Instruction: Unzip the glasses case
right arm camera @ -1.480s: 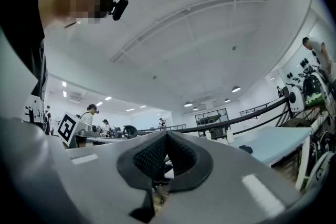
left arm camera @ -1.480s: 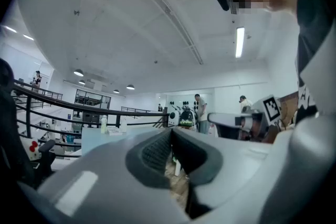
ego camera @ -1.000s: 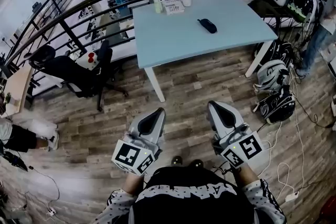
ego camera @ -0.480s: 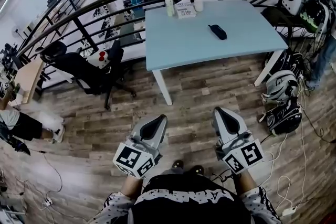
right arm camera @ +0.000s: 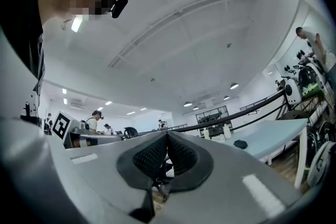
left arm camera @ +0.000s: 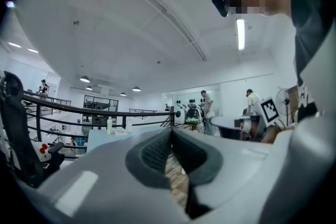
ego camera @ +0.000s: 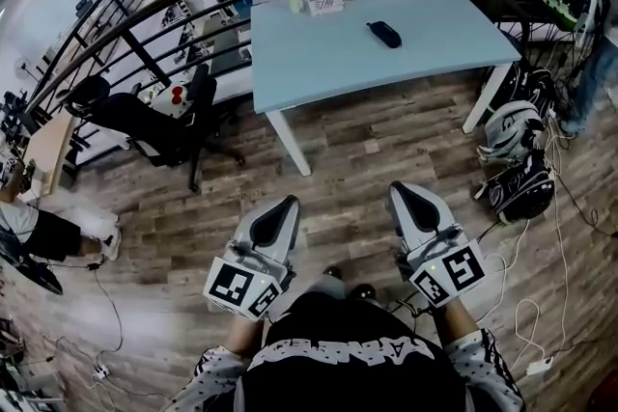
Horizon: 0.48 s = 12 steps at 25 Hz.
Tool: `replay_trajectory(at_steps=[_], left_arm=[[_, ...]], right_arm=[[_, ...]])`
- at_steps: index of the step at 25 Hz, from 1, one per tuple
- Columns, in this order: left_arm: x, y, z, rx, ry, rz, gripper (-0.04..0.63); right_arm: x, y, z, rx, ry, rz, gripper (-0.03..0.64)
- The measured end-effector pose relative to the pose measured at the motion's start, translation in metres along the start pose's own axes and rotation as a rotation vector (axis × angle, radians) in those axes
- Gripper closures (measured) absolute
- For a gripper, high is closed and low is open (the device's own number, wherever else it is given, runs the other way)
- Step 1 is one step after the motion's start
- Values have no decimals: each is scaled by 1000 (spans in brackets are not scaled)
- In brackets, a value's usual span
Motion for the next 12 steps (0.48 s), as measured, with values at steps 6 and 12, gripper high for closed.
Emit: replay_trajectory(at_steps=[6,12], left_arm=[[13,4,20,-16,62,4,595],[20,11,59,-15,136,-15,595]], right_arm=[[15,2,-18,-12,55,-3,604],[45,-2,-26,-23,127,-21,601]])
Point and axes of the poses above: the fingertips, and each gripper's own axes: z forward along the fingers, x to its right, y out of its underside, the point moved 3 cm from there along -z, backward along the fingers, and after that the axes turned 2 degrees about -x, right-handed, at the moved point
